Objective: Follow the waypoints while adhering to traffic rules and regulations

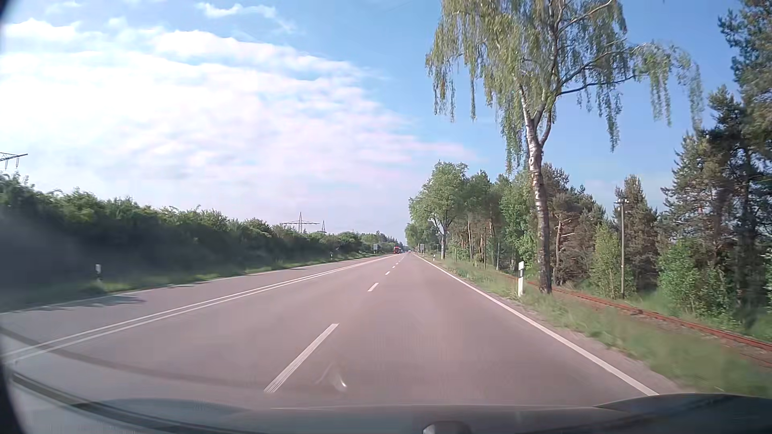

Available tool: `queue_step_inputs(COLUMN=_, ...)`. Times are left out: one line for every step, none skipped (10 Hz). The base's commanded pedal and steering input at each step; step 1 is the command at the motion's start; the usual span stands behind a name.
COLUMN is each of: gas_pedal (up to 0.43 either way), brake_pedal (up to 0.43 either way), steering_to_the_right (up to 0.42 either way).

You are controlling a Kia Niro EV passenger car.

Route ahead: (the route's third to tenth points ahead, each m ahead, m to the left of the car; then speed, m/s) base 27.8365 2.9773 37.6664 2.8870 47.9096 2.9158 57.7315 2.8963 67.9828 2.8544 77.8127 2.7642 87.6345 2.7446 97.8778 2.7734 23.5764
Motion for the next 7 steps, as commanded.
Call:
queue_step_inputs(gas_pedal=0.228, brake_pedal=0.000, steering_to_the_right=0.000)
queue_step_inputs(gas_pedal=0.228, brake_pedal=0.000, steering_to_the_right=0.000)
queue_step_inputs(gas_pedal=0.228, brake_pedal=0.000, steering_to_the_right=0.000)
queue_step_inputs(gas_pedal=0.228, brake_pedal=0.000, steering_to_the_right=0.001)
queue_step_inputs(gas_pedal=0.228, brake_pedal=0.000, steering_to_the_right=0.000)
queue_step_inputs(gas_pedal=0.228, brake_pedal=0.000, steering_to_the_right=0.001)
queue_step_inputs(gas_pedal=0.228, brake_pedal=0.000, steering_to_the_right=0.001)
